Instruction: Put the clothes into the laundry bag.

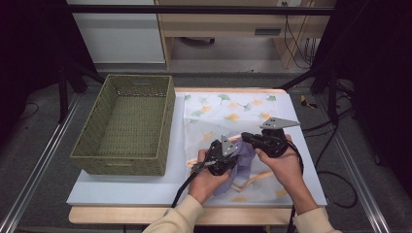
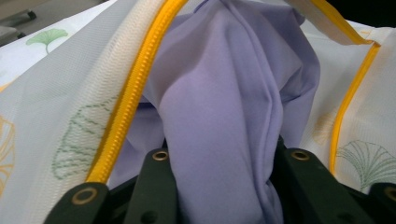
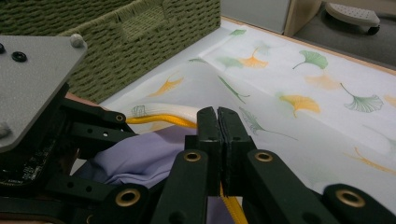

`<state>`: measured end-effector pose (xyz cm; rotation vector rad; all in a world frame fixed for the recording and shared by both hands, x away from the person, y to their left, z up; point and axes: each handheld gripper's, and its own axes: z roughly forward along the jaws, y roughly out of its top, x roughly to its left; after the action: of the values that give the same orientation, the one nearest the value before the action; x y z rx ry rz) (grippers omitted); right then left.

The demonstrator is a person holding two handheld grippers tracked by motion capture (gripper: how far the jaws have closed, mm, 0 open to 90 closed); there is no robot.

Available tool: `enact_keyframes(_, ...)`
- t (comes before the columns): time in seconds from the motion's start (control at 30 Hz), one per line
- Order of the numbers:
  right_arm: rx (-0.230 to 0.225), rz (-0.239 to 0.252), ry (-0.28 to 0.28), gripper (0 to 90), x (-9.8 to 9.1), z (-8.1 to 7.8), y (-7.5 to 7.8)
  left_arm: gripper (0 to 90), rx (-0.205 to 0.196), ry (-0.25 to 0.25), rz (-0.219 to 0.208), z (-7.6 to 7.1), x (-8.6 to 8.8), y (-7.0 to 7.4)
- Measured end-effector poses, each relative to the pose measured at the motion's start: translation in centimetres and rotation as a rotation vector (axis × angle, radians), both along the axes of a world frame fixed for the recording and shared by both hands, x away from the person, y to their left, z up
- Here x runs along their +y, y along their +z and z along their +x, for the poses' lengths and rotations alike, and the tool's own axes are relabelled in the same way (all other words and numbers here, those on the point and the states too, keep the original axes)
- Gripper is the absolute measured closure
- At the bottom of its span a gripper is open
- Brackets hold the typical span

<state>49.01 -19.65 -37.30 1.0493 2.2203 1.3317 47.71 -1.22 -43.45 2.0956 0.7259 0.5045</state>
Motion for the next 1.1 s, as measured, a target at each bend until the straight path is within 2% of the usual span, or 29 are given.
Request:
enact_keyframes(0.13, 0.005, 0.003, -0.002, 89.2, -0.2, 0.0, -0.3, 62.0, -0.022, -0.005, 0.002, -0.2, -0.1, -0.3)
enact_keyframes(0.3, 0.013, 0.008, -0.008, 89.2, -0.3, 0.1, -0.6, 48.7, -0.048, -0.008, -0.014, -0.6, -0.1, -0.4)
enact_keyframes(0.5, 0.018, 0.014, -0.012, 89.2, -0.5, 0.2, -0.7, 41.1, -0.082, -0.019, -0.067, -1.2, 0.5, 0.1)
enact_keyframes(0.6, 0.019, 0.022, -0.019, 89.2, -0.6, 0.1, -0.7, 36.8, -0.103, -0.030, -0.091, -2.0, 0.9, 0.7)
enact_keyframes(0.87, 0.020, 0.036, -0.025, 89.2, -1.0, -0.1, -1.0, 35.2, -0.117, -0.061, -0.104, -3.0, 1.1, 1.1)
enact_keyframes(1.1, 0.015, 0.038, -0.024, 89.2, -1.2, -0.1, -0.9, 35.5, -0.141, -0.067, -0.153, -3.6, 1.1, 1.5)
